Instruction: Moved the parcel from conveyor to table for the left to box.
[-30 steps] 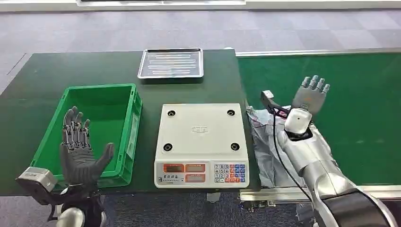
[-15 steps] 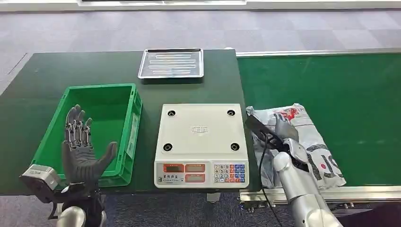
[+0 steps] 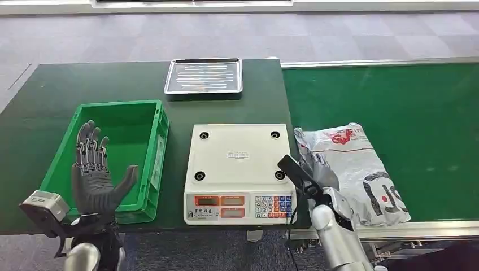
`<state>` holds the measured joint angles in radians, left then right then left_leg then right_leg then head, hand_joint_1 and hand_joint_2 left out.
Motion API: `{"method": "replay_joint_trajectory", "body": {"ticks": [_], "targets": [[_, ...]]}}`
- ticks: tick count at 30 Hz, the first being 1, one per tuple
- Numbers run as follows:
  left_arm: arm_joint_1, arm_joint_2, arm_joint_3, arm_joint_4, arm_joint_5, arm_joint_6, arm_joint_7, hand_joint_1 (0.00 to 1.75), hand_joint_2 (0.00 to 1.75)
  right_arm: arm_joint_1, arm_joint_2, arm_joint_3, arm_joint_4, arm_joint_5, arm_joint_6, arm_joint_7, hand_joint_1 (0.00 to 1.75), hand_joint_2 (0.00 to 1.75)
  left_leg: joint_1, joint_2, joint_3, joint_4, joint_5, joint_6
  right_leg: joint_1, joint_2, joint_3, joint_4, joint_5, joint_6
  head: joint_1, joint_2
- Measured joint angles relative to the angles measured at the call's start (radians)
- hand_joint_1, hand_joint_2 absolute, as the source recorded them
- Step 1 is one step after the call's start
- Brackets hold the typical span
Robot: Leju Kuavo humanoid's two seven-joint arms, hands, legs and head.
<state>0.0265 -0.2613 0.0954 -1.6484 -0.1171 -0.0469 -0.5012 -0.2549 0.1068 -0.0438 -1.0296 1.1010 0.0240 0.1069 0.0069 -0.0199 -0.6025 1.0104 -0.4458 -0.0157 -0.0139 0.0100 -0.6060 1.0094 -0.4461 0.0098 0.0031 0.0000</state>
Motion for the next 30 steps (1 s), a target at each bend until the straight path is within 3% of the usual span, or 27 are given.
{"method": "replay_joint_trajectory", "body": {"ticks": [4,8,13,25,30], "targets": [[0.003,0.000,0.010,-0.011,0.000,0.000,0.005,0.00,1.75,0.046,0.000,0.018,-0.080,0.083,-0.061,0.159,0.00,1.75,0.000,-0.002,0.000,0.000,0.000,0.000,0.000,-0.001,0.000,0.000,-0.001,-0.001,0.000,0.000],[0.002,-0.002,0.012,-0.015,0.002,0.001,0.014,0.00,1.75,0.106,0.000,0.020,-0.169,0.233,-0.030,0.330,0.00,1.75,0.000,-0.001,-0.001,0.000,0.000,0.000,0.000,-0.001,0.000,0.000,-0.002,0.000,0.000,0.000],[-0.002,-0.005,0.013,-0.015,0.002,0.012,0.019,0.00,1.75,0.172,0.003,0.021,-0.233,0.339,-0.019,0.410,0.00,1.75,0.000,0.000,0.000,0.000,-0.001,0.001,-0.001,0.000,0.000,0.000,-0.002,0.000,0.000,0.000],[0.003,-0.006,0.013,-0.016,0.012,0.037,0.010,0.00,1.75,0.219,0.003,-0.030,-0.332,0.407,0.010,0.407,0.00,1.75,0.000,0.000,-0.001,0.000,-0.002,0.001,-0.001,0.000,0.000,0.000,-0.002,0.000,0.000,0.000],[0.010,-0.006,0.015,-0.029,0.013,0.040,0.010,0.00,1.75,0.222,0.005,-0.056,-0.334,0.298,0.075,0.266,0.00,1.75,0.000,0.000,-0.001,0.000,-0.002,0.001,-0.001,0.000,0.000,0.000,-0.002,0.000,0.000,0.000]]}}
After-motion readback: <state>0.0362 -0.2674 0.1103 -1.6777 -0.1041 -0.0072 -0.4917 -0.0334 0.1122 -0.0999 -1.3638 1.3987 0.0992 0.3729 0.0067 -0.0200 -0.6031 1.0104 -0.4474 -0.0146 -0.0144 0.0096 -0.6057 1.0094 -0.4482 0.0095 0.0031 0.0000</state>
